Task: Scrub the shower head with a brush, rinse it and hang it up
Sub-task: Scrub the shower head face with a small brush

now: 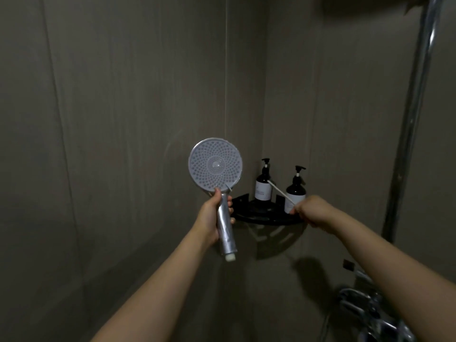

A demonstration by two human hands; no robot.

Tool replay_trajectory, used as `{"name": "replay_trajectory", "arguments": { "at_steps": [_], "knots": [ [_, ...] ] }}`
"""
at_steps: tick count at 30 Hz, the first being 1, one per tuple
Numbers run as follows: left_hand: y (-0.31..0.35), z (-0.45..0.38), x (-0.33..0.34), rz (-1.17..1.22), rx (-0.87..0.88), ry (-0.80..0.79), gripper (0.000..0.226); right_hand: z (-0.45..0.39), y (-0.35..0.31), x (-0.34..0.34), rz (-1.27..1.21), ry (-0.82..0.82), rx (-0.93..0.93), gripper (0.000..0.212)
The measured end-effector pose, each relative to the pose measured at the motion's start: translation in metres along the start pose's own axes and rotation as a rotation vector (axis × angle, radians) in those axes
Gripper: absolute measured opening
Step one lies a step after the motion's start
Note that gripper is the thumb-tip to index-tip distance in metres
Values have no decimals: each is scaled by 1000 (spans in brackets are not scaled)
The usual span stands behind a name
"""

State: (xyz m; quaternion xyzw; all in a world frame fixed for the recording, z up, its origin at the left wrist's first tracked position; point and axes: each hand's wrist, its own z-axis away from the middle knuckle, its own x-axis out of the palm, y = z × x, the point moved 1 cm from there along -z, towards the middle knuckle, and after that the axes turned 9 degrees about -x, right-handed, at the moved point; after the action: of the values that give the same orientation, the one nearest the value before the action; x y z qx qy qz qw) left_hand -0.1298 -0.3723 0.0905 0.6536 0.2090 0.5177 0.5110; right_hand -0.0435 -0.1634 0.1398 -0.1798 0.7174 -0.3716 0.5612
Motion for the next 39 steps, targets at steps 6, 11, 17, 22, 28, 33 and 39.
{"name": "replay_trajectory", "arguments": {
  "at_steps": [6,11,17,22,28,33,39],
  "knots": [
    [-1,-43,3,-60,26,23,42,-72,9,8,-63,110,-62,16],
    [1,-90,2,-33,24,18,45,-138,21,32,-82,116,-89,19],
    [3,-134,4,-53,23,16,51,-191,37,75,116,74,-82,36],
    [13,-151,11,-34,36,-10,53,-208,36,89,280,-118,-8,11],
    [14,-160,13,-47,19,-38,53,-214,40,97,367,-186,-22,30],
    [8,-159,12,-56,7,-37,52,-211,38,93,445,-199,-34,29],
    [10,-144,9,-53,-1,-62,53,-197,29,84,131,96,-331,38]
  ]
}}
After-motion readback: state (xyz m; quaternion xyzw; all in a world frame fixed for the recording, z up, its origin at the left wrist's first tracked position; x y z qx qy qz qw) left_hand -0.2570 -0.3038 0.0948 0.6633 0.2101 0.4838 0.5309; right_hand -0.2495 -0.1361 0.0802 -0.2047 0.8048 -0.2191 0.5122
